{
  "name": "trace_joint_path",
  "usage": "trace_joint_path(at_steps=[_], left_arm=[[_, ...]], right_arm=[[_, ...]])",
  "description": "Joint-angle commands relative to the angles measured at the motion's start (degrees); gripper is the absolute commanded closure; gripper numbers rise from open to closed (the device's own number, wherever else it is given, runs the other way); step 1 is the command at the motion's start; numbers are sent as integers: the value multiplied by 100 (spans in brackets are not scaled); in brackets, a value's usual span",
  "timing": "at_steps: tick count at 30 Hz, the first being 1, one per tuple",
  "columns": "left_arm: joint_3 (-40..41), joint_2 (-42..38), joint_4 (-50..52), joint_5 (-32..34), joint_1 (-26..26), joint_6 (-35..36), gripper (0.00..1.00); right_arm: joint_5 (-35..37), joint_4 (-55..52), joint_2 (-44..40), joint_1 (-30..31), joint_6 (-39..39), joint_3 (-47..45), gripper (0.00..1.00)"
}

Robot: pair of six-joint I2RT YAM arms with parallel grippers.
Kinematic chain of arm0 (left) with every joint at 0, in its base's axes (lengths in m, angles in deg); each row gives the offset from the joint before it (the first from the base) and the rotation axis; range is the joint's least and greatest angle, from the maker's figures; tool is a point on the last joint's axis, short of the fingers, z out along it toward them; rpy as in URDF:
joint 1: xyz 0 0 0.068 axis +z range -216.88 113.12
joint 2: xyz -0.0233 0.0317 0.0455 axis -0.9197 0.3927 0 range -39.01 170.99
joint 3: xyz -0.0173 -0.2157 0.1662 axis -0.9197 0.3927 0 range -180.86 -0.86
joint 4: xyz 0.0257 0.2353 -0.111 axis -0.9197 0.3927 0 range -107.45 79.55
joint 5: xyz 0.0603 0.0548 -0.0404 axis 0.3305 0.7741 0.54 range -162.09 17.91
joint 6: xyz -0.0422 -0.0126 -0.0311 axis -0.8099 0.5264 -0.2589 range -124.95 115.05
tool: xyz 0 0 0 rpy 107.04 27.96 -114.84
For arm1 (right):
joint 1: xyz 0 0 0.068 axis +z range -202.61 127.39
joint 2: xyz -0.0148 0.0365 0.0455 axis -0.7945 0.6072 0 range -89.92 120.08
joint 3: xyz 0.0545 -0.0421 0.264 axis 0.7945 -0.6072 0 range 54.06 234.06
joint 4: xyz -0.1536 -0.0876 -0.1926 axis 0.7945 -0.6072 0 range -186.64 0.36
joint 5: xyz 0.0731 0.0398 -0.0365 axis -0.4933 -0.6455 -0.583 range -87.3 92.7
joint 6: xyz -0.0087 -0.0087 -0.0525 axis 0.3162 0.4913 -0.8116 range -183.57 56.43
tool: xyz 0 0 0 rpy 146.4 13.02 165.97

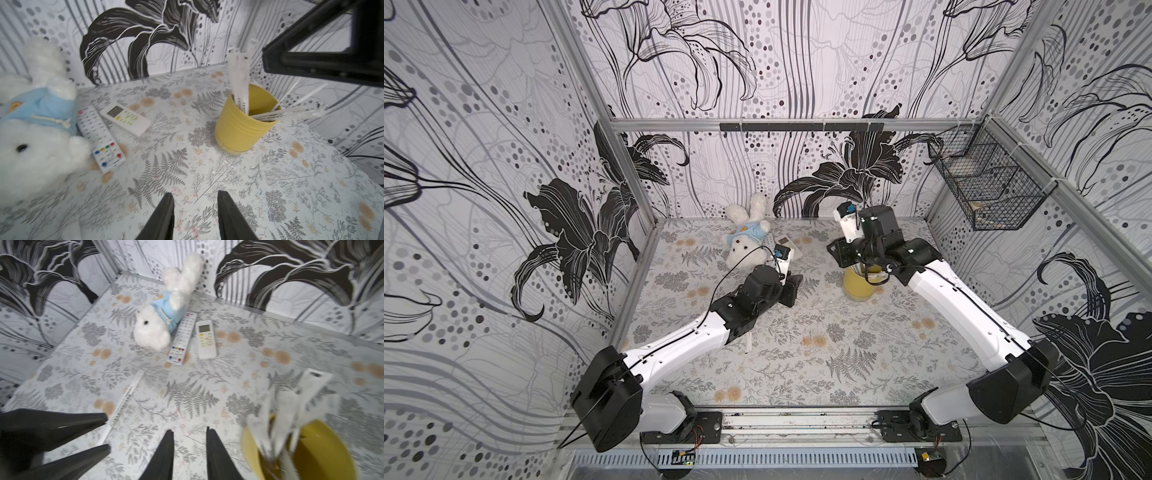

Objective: Take the straws out of the storage container
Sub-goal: Adjust the straw at the center of the board, then pick up the straw from the container.

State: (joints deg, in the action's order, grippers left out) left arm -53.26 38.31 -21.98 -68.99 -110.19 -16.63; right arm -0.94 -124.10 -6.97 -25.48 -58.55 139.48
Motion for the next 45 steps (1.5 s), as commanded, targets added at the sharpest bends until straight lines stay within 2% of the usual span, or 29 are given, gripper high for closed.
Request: trace_joint_path(at_steps=[1, 5, 9, 15, 23, 30, 45], left_arm=[[63, 230, -1793, -705, -100, 542, 61], [-85, 671, -2413, -1190, -165, 592, 62], [-227, 1019, -2829, -1484, -172, 480, 62], [-624, 1485, -2693, -1757, -178, 426, 62], [-781, 1728, -2671, -1845, -178, 402, 62], [-920, 1864, -2519, -1933, -178, 404, 62], [-978, 1980, -2517, -1942, -178, 388, 63]], right_arm=[[320, 89, -215, -393, -273, -293, 70], [206, 276, -195, -855, -298, -506, 68], [236, 354, 4, -1022, -326, -550, 65], [219, 672, 168, -1211, -262, -714, 64], [153, 765, 599, -1272, -224, -533, 64], [197, 852, 832, -1310, -203, -451, 69], [363, 808, 906, -1313, -308, -331, 85]])
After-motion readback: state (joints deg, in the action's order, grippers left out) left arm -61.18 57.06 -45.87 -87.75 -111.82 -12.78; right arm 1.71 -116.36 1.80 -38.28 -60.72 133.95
